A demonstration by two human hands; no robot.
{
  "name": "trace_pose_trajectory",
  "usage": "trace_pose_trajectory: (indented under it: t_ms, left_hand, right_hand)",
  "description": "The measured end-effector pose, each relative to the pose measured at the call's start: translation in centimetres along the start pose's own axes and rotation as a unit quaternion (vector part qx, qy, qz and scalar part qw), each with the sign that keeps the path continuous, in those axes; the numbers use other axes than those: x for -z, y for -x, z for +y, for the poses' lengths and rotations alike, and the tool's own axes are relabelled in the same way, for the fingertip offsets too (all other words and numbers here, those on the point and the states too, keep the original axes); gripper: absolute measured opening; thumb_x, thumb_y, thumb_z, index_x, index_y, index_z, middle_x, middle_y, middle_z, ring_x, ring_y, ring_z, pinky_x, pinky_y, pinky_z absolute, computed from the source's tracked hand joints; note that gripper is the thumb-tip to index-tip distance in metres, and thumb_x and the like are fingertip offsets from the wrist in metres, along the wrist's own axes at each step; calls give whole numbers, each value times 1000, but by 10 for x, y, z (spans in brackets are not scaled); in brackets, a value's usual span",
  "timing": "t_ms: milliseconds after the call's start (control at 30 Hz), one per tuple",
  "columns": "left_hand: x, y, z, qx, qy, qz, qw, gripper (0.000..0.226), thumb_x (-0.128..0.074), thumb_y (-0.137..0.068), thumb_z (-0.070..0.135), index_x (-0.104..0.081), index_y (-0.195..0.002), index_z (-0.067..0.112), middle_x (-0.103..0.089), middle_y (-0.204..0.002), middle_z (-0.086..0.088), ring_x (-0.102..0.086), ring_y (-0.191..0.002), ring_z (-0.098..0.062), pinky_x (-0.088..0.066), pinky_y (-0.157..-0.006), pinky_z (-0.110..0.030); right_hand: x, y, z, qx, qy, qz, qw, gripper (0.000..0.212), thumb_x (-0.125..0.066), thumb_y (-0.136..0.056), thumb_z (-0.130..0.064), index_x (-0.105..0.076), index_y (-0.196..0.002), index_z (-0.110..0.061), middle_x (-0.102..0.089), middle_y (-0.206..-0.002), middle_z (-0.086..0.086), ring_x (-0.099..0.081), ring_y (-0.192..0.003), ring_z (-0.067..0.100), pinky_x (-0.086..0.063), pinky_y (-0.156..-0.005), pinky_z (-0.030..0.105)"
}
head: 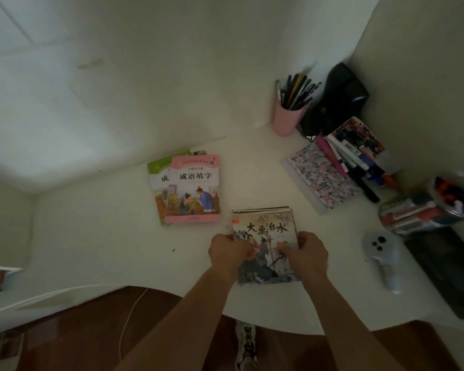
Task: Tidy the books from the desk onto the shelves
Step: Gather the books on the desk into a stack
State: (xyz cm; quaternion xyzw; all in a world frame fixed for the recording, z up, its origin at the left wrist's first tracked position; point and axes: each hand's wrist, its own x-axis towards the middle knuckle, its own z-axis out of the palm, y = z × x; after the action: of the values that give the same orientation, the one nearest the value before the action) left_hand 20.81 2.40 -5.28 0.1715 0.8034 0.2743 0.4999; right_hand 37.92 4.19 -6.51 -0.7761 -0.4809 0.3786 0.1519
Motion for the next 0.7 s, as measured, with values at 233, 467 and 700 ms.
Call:
trace_pose_trajectory:
  t_ms: [233, 467, 700]
  left_hand:
    - [14, 25, -1, -67, 176, -165, 968, 19, -71, -86, -10, -65, -102, -2, -73, -93, -22, -72, -77, -27, -58, -65, -29]
    - [44, 28, 2, -290, 103, -221, 925, 24, -63, -88, -5, -57, -107, 9, -55, -100, -24, -55, -92, -25, -45, -84, -40]
    - [27, 15, -11, -217, 140, -165, 952, 47, -60, -62, -5, -61, -104, 14, -68, -97, -3, -65, -95, -13, -53, -79, -28]
  right_hand:
    - [10, -11, 1, -18, -144, -68, 987, 51, -88, -67, -18, -63, -110, -8, -71, -102, 6, -70, -87, 22, -61, -73, 37]
    - [21, 15, -8, 135, -316, -70, 937, 44, -67, -81, 18, -66, -103, -20, -72, -100, -5, -67, -104, 15, -53, -89, 29]
    - [-3, 18, -11, 91, -329, -98, 935, 60, -62, -82, 18, -60, -120, -28, -64, -123, -2, -56, -122, 16, -48, -103, 39]
